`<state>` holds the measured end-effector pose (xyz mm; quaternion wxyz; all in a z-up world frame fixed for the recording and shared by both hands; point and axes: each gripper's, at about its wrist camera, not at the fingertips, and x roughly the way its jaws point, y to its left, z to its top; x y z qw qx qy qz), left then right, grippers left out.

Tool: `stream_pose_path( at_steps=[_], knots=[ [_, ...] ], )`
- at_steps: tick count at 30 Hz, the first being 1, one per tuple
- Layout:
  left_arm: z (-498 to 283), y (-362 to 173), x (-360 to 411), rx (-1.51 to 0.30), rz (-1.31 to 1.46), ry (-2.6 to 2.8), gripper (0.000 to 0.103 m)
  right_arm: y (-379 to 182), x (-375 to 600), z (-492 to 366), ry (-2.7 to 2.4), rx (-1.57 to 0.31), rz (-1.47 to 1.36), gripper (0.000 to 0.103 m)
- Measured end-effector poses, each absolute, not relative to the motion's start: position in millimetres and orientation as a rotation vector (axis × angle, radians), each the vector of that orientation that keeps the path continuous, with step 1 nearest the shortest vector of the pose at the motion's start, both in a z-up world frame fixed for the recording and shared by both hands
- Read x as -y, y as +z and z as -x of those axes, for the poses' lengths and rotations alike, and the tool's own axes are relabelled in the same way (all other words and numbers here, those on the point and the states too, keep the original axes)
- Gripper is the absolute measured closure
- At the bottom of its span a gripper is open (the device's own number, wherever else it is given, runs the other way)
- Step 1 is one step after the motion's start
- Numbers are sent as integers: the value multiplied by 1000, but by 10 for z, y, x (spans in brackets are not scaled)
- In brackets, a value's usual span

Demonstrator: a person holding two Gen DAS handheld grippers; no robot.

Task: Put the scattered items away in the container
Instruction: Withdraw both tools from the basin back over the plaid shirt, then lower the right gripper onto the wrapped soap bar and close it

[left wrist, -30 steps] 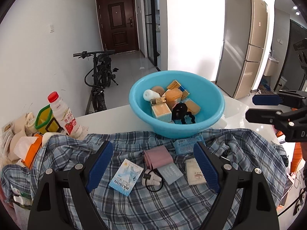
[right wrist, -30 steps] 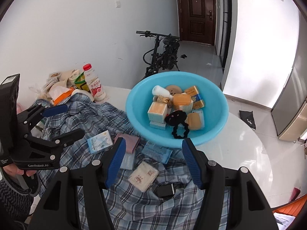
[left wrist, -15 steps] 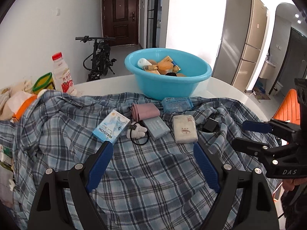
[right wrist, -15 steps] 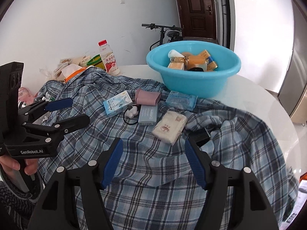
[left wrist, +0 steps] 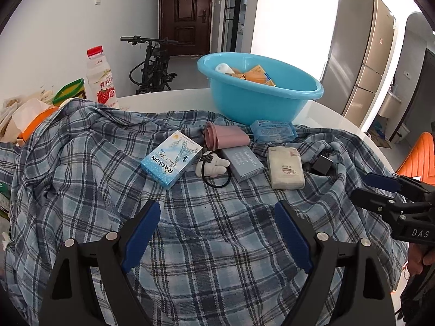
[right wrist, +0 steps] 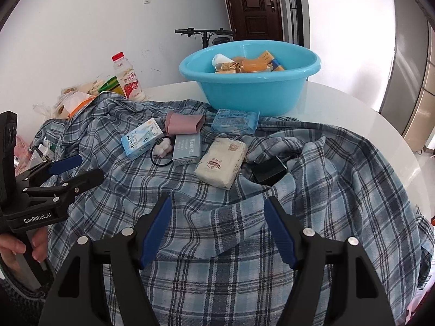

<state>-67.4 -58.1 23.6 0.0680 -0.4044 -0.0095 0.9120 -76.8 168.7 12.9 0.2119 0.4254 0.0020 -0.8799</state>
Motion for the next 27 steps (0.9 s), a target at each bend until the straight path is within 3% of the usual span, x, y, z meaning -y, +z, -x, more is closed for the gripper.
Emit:
stream_pose_path(
  at_steps=[11, 13, 16, 27],
  knots=[
    [693, 215, 543, -44, 1155, 2774, 13, 74, -1468, 937, -2434, -60, -1217, 21],
    [723, 197, 588, 17, 1157, 2764, 7, 75, -1402, 996, -2438, -84, -1213, 21],
    [768, 140, 774, 267, 1184, 2703, 0, 53, -1312, 1099, -2452, -116, -1209, 20],
    [836, 67, 917, 230, 1203, 2791, 0, -338, -1114, 1526, -2466, -107, -1293, 20]
  ],
)
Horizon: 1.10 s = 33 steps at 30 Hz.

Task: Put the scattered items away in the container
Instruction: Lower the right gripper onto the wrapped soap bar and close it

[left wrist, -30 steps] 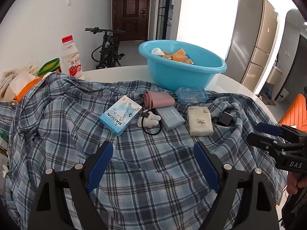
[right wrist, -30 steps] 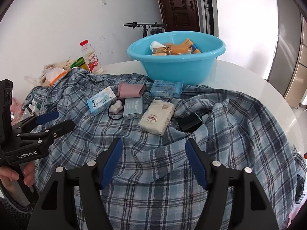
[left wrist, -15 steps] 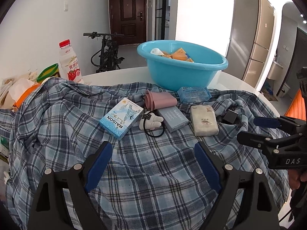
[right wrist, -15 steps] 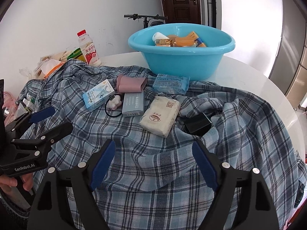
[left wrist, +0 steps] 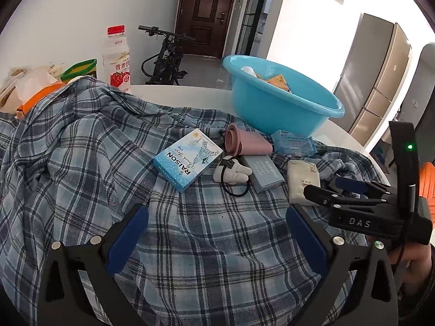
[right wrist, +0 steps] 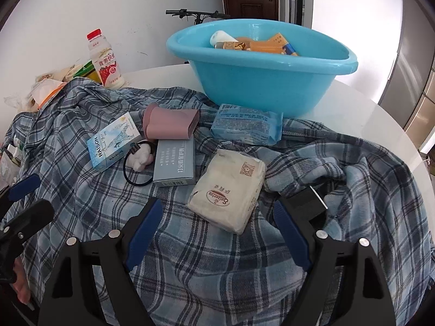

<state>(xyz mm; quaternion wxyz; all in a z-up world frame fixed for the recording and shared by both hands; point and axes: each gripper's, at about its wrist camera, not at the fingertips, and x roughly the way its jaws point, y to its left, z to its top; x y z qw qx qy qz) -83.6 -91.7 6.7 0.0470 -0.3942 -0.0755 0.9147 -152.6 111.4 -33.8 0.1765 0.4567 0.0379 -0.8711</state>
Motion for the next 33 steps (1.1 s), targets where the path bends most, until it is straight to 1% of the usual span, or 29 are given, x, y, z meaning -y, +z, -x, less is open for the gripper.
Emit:
stream_pose_path(
  at_steps=[8, 13, 19, 21, 22, 23, 25, 28, 33],
  knots=[
    [893, 1, 930, 149, 1218, 2817, 0, -501, -1082, 1677, -2502, -144, -1308, 20],
    [947, -51, 933, 175, 1240, 2790, 0, -565, -1026, 1698, -2516, -203, -1303, 19],
    [947, -73, 895, 145, 1251, 2785, 0, -622, -984, 1681, -2565, -277, -1262, 19],
    [947, -72, 894, 145, 1252, 2786, 0, -636, -948, 1663, -2557, -331, -1251, 31],
    [942, -72, 887, 143, 1253, 2786, 0, -636, -936, 1648, -2556, -360, -1244, 41],
    [941, -71, 885, 142, 1254, 2786, 0, -625, -935, 1630, -2560, -382, -1232, 47],
    [932, -67, 873, 136, 1254, 2785, 0, -595, -952, 1604, -2547, -401, -1225, 52],
    [911, -47, 829, 113, 1249, 2781, 0, -498, -1050, 1539, -2515, -332, -1215, 54],
    [862, 5, 725, 70, 1229, 2776, 0, -309, -1196, 1304, -2489, -319, -1167, 54]
  ],
)
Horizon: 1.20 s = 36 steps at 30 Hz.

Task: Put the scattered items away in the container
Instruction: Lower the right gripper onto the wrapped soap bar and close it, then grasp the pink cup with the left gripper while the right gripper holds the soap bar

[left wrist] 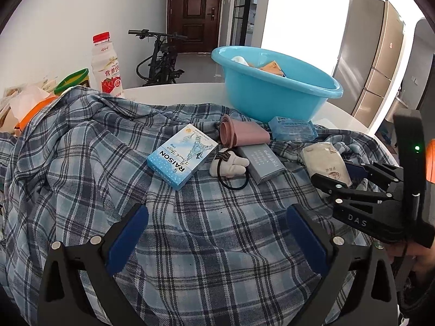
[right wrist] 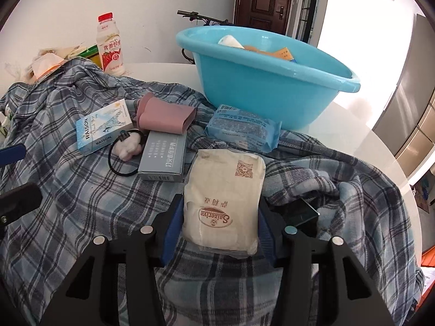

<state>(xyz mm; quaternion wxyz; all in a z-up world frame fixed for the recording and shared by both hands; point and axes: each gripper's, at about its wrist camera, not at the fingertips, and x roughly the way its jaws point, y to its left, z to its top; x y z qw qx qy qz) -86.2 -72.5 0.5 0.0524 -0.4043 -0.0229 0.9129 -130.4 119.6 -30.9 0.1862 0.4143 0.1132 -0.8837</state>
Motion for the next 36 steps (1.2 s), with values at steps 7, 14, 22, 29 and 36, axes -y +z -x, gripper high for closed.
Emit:
stream_pose_path(
  at_steps=[7, 14, 22, 29, 36],
  knots=[
    [771, 50, 581, 23, 1214, 2765, 0, -251, -1353, 903, -2365, -242, -1204, 54],
    [685, 14, 460, -26, 1231, 2739, 0, -331, -1433, 591, -2354, -252, -1204, 54],
    [718, 18, 489, -47, 1242, 2750, 0, -298, -1580, 584, -2383, -185, -1204, 54],
    [1133, 69, 471, -55, 1228, 2725, 0, -259, -1623, 634, -2402, -173, -1179, 54],
    [1814, -52, 265, -62, 1269, 2813, 0, -260, -1656, 700, -2407, -130, -1156, 54]
  ],
)
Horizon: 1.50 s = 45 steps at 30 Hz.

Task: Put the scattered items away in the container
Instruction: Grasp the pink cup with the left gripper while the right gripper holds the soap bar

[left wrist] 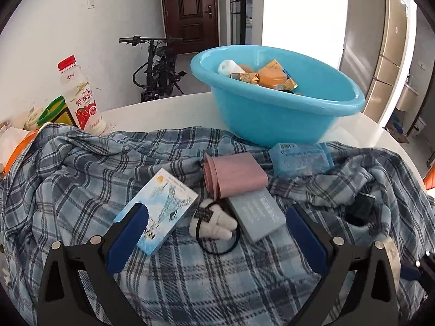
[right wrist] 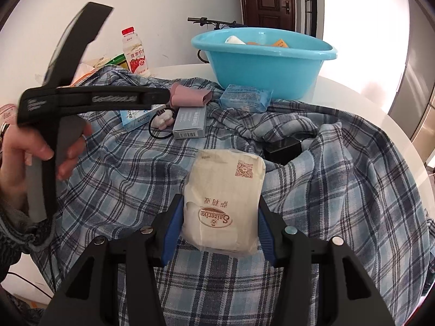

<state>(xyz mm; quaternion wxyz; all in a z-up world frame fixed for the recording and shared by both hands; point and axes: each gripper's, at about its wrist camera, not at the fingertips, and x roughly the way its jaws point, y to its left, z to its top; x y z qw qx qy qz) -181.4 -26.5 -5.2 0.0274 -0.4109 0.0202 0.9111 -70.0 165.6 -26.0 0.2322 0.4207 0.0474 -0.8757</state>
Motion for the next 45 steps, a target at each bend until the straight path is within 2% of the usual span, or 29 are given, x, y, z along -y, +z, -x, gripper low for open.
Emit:
stream_pose_path(
  at_steps=[5, 13, 19, 26, 28, 29, 30, 45],
  knots=[
    [2196, -224, 104, -30, 1335, 2795, 0, -282, -1735, 783, -2411, -117, -1158, 54],
    [2519, -434, 59, -77, 1420, 2792, 0, -367, -1828, 882, -2390, -101, -1191, 54],
    [2624, -510, 165, -7, 1452, 2783, 0, -415, -1810, 934, -2371, -108, -1201, 54],
    [2631, -543, 67, -104, 1444, 2761, 0, -409, -1810, 940, -2374, -111, -1205, 54],
    [2619, -551, 44, -127, 1453, 2758, 14, -405, -1820, 940, -2380, -111, -1207, 54],
    [2607, -555, 34, -133, 1467, 2737, 31, -402, -1823, 939, -2383, -111, -1207, 54],
    [2586, -540, 24, -138, 1476, 2719, 34, -397, -1829, 929, -2386, -112, -1207, 54],
    [1763, 13, 227, -139, 1353, 2700, 34, -228, -1820, 686, -2404, -119, -1153, 54]
  ],
)
